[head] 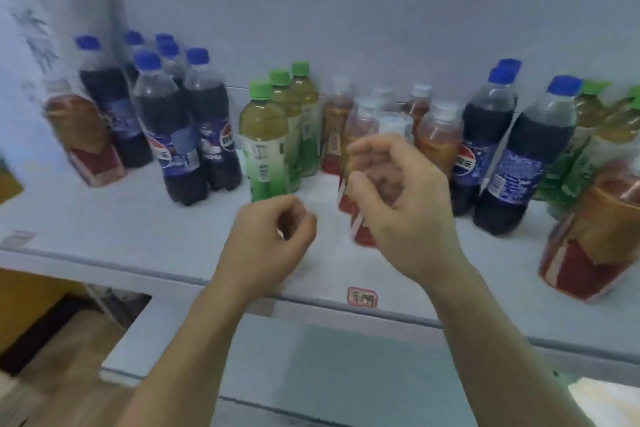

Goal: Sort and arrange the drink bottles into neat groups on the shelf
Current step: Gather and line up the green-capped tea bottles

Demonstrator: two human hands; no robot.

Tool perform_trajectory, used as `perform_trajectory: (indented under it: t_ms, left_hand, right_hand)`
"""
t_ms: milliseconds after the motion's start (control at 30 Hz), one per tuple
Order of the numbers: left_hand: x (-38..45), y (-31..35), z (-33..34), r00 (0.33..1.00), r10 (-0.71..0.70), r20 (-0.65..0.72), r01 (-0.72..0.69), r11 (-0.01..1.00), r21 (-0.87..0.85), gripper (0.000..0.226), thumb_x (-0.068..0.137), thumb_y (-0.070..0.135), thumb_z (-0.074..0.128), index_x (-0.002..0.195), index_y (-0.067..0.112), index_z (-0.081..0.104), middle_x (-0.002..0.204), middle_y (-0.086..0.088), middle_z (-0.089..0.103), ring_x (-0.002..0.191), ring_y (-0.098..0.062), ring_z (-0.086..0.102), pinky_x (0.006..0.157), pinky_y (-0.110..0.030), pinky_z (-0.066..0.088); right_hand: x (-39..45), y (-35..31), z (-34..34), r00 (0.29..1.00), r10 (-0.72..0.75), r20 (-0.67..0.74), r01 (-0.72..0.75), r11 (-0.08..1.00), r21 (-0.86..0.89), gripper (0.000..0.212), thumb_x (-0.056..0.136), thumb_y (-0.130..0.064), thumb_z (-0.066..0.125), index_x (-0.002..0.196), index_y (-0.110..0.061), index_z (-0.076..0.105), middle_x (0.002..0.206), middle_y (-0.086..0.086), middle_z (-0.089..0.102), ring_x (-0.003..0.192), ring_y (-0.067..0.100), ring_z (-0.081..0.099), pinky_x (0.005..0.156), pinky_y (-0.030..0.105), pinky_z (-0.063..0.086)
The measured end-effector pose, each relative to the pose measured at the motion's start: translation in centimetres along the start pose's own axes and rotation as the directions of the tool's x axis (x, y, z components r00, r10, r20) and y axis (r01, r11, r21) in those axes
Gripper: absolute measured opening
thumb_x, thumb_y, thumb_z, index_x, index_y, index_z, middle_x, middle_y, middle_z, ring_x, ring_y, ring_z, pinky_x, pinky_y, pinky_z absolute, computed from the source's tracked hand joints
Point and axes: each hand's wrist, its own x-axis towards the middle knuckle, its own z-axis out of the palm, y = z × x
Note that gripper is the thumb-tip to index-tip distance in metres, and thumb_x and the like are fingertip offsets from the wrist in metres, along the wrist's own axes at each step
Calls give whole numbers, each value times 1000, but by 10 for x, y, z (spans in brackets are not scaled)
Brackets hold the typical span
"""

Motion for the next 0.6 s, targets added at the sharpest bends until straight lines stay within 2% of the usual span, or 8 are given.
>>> perform_trajectory:
  t_ms: [67,100,167,233,300,400,500,600]
  left_hand:
    - [4,-19,-18,949,-127,-289,131,991,-5,17,87,24,72,81,18,57,73,5,60,70,-13,56,61,-14,38]
    - [10,-27,-22,910,-210,-357,207,977,-47,24,86,27,76,96,18,57,86,4,61,78,-11,57,68,-13,40]
    - [25,-41,-23,898,-352,-264,336,936,-104,62,80,36,84,129,20,48,113,3,59,97,-12,57,82,-19,44]
    - [36,-54,-14,912,-400,-87,391,915,-102,85,73,41,89,140,21,42,123,4,61,103,-11,61,86,-26,49]
    - [40,-62,-3,907,-420,14,420,905,-65,91,61,52,91,133,25,44,122,6,65,101,-9,65,89,-34,55]
    - [40,-68,4,922,-387,-21,386,922,-25,81,53,58,88,115,27,47,113,8,66,99,-14,66,85,-45,58]
    - [36,-63,-2,955,-296,-22,292,951,-105,69,62,37,95,114,27,51,115,7,65,101,-12,65,84,-39,59]
    - [21,-41,-21,989,-141,-41,131,972,-195,67,65,20,95,119,25,55,118,9,63,103,-3,64,82,-21,58]
  right_hand:
    - [35,-14,34,995,-88,52,87,996,15,31,94,-14,64,124,-19,61,110,-2,66,83,15,67,72,31,58]
    - [53,-19,53,991,-107,83,109,994,-24,38,95,-20,63,132,-21,57,123,-2,63,96,14,66,84,29,55]
    - [89,-20,85,985,-92,148,112,985,-132,48,97,-28,59,144,-22,50,141,-3,55,125,13,53,106,29,42]
    - [110,-15,108,978,-33,205,72,981,-182,48,100,-29,54,147,-23,49,147,-2,53,134,14,48,114,35,38]
    - [114,-8,115,983,-7,185,43,981,-189,41,101,-24,53,142,-24,55,140,-3,59,128,14,53,111,38,43]
    - [101,-9,99,996,12,91,-4,996,-90,34,97,-15,61,130,-22,64,126,-7,66,116,8,59,103,29,48]
    - [73,-15,77,995,53,-82,-47,996,74,30,91,-13,70,120,-20,69,115,-7,69,105,8,66,96,34,56]
    - [39,-27,46,940,72,-332,2,976,217,26,94,-11,69,120,-11,67,109,-6,69,99,15,71,83,36,62]
